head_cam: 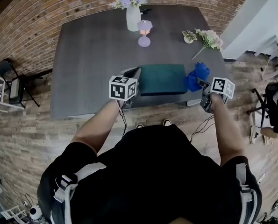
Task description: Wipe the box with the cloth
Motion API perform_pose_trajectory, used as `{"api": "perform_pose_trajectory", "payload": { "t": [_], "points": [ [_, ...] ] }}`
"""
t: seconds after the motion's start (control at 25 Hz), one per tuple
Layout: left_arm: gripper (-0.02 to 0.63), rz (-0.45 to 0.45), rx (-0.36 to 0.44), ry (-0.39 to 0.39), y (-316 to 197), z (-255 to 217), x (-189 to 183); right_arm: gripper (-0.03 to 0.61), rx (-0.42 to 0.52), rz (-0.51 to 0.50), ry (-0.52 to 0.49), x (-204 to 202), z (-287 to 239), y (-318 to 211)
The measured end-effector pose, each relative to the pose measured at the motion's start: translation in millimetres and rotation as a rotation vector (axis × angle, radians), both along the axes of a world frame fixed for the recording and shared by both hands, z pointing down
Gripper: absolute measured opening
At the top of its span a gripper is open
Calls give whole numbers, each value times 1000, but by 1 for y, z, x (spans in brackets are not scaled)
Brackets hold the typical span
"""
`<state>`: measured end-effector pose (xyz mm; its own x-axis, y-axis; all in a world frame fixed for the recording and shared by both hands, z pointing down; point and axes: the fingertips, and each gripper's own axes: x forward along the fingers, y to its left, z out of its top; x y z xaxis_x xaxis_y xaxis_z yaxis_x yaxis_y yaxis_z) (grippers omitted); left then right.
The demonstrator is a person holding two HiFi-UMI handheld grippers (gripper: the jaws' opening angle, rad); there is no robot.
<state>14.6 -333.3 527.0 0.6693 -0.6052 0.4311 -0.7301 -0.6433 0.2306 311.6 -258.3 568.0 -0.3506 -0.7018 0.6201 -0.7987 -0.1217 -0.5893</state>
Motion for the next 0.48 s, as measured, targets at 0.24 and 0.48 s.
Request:
{"api": "perform_pose_trajectory", "payload": {
  "t": [0.24, 0.48],
  "points": [
    [10, 35, 5, -3, 0, -6, 25, 153, 41, 136, -67, 62, -24, 18],
    [11, -41, -5, -4, 6, -5, -8, 155, 160, -194, -221, -88, -74, -19]
  ]
}}
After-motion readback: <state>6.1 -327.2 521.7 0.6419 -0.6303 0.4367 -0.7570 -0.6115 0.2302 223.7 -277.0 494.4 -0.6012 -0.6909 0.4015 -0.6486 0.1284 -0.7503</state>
